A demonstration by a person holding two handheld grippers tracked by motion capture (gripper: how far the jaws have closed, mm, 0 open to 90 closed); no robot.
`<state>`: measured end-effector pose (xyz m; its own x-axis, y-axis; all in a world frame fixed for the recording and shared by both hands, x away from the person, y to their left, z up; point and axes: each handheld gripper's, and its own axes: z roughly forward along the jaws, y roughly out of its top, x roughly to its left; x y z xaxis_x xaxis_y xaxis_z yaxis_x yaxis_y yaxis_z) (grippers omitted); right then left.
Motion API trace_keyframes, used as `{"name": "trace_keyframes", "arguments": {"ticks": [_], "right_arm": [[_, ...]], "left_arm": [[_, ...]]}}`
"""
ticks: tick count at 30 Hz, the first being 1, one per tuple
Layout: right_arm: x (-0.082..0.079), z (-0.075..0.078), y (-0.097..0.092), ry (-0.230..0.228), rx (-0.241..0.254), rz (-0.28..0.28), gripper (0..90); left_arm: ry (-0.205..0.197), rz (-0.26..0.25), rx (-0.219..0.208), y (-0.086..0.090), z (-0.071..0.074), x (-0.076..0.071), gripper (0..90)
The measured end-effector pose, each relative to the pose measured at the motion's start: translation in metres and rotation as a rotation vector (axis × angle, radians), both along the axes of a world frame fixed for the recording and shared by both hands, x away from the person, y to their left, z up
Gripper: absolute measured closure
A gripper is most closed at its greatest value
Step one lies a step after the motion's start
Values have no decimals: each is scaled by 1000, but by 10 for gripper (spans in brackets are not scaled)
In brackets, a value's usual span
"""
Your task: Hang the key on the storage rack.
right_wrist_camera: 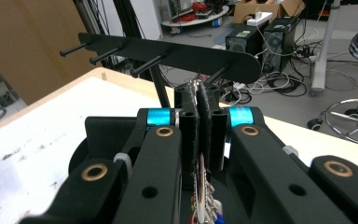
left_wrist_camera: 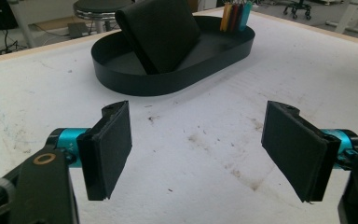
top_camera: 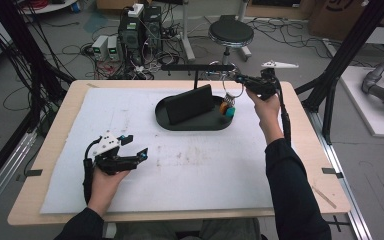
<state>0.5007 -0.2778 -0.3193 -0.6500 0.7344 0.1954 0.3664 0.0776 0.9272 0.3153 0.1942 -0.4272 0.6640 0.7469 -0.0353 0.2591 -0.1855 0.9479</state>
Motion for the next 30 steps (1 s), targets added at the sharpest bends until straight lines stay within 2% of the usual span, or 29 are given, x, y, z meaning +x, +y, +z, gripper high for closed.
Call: {"name": "trace_keyframes", "arguments": {"ticks": [7,16,23,25,28,30], "right_arm": [[4,-4,3,0,5,-10,877],[5,-7,7,-7,-40,-44,859],[4,-8,10,4,-82,-98,796],[3,-7,9,5,-94,-136,772],[1,-4,6,5,-110,-163,690],[-2,-1,4,2,-125,-167,666]], "left_arm": [[-1,2,1,1,0,0,244],[-1,3,-4,2,0,-2,244],[-1,-3,-1,2,0,-2,243],[-1,-2,0,1,0,-1,244],[0,-3,1,1,0,-1,244],[0,-3,0,1,0,-1,244]]}}
